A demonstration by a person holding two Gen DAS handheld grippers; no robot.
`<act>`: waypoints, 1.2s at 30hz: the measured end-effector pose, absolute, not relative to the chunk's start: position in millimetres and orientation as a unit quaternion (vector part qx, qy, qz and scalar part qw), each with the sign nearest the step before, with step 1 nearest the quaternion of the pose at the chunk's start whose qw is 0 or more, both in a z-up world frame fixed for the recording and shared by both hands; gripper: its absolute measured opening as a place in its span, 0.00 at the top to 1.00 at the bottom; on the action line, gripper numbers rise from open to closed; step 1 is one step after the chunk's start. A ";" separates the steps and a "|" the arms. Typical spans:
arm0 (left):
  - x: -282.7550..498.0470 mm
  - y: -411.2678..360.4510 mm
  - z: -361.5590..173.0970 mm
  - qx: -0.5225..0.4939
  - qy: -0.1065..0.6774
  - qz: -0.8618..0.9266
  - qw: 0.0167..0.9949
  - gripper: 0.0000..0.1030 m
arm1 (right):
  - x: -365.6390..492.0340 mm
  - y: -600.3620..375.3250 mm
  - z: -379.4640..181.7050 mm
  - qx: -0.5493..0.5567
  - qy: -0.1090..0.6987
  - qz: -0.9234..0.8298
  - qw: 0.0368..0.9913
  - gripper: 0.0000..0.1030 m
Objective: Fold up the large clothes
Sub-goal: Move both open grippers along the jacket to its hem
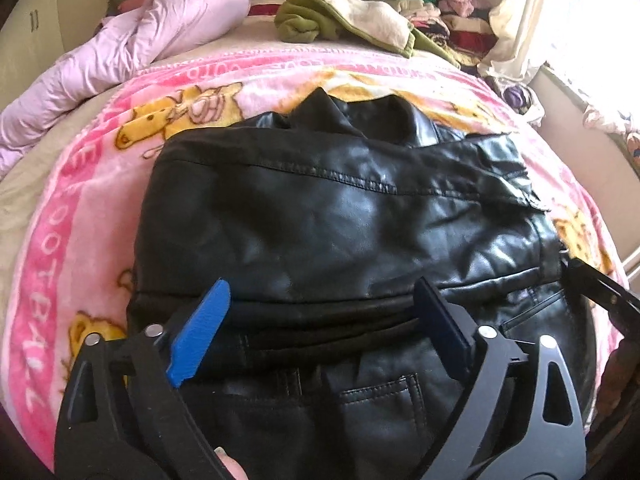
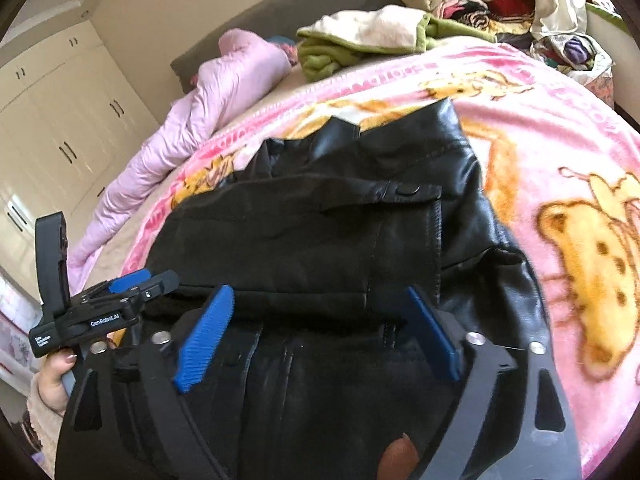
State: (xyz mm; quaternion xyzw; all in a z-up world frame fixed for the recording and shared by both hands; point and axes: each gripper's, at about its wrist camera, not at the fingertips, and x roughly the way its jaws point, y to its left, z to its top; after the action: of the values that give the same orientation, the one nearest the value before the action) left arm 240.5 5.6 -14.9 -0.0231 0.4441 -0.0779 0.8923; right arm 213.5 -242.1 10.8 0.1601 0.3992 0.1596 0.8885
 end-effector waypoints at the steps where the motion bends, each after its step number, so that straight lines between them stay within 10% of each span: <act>1: 239.7 6.8 -13.7 -0.026 0.443 -0.077 0.893 0.10 | 211.7 -243.5 12.0 0.160 0.396 0.159 0.890 0.10; 36: 137.1 87.5 46.8 -0.080 0.364 -0.037 0.927 0.09 | 117.1 -282.5 77.3 0.181 0.310 0.169 0.918 0.04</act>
State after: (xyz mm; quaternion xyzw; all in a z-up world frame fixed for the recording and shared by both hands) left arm 137.1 87.5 46.8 -0.0802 0.3638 -0.0372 0.9273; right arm 117.1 -282.5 77.3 0.1808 0.3103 0.1691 0.9179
